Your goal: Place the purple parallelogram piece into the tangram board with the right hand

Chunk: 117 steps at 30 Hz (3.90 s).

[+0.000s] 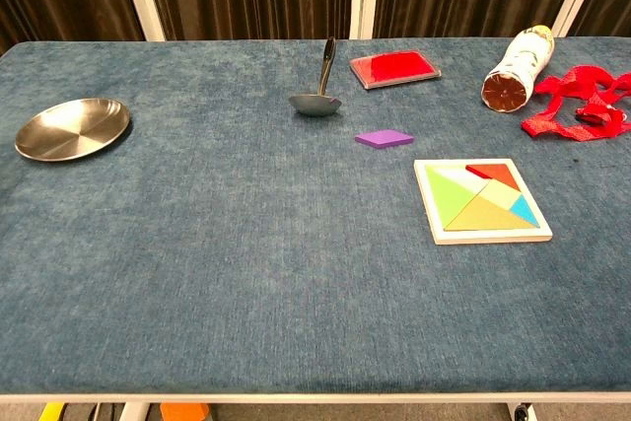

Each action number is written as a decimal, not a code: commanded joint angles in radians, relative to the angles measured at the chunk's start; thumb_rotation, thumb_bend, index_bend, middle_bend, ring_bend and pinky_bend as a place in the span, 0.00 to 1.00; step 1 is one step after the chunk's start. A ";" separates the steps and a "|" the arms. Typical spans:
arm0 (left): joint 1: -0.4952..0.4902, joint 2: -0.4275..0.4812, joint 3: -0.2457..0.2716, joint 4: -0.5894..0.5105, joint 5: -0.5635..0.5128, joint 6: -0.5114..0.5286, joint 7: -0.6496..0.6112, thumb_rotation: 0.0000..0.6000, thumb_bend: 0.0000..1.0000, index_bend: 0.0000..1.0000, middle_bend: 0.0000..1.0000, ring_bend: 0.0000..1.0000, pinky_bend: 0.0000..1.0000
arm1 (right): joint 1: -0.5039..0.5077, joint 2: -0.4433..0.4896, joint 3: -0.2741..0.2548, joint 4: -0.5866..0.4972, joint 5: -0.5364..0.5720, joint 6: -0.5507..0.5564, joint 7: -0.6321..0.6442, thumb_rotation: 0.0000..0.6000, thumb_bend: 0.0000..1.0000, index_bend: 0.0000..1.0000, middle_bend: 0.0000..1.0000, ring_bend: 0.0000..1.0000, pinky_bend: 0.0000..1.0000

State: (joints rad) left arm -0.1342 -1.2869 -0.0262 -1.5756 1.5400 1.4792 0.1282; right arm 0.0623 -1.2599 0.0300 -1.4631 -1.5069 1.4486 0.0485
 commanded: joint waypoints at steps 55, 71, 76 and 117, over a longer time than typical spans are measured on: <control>-0.004 -0.004 0.003 0.035 -0.025 -0.030 -0.020 1.00 0.06 0.10 0.04 0.00 0.15 | 0.768 -0.334 0.140 0.303 0.083 -0.727 -0.349 1.00 0.17 0.03 0.00 0.00 0.00; -0.001 -0.005 0.001 0.044 -0.043 -0.039 -0.031 1.00 0.06 0.10 0.04 0.00 0.15 | 0.828 -0.411 0.141 0.417 0.119 -0.730 -0.314 1.00 0.18 0.24 0.00 0.00 0.00; -0.001 -0.005 0.001 0.046 -0.047 -0.041 -0.032 1.00 0.06 0.10 0.04 0.00 0.15 | 0.837 -0.431 0.135 0.434 0.126 -0.726 -0.309 1.00 0.19 0.27 0.00 0.00 0.00; 0.000 -0.014 0.000 0.067 -0.050 -0.045 -0.052 1.00 0.06 0.10 0.04 0.00 0.15 | 0.870 -0.469 0.120 0.465 0.182 -0.724 -0.308 1.00 0.21 0.43 0.00 0.00 0.00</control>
State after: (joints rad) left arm -0.1342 -1.3004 -0.0260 -1.5087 1.4899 1.4346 0.0757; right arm 0.9322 -1.7287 0.1505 -0.9981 -1.3250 0.7245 -0.2590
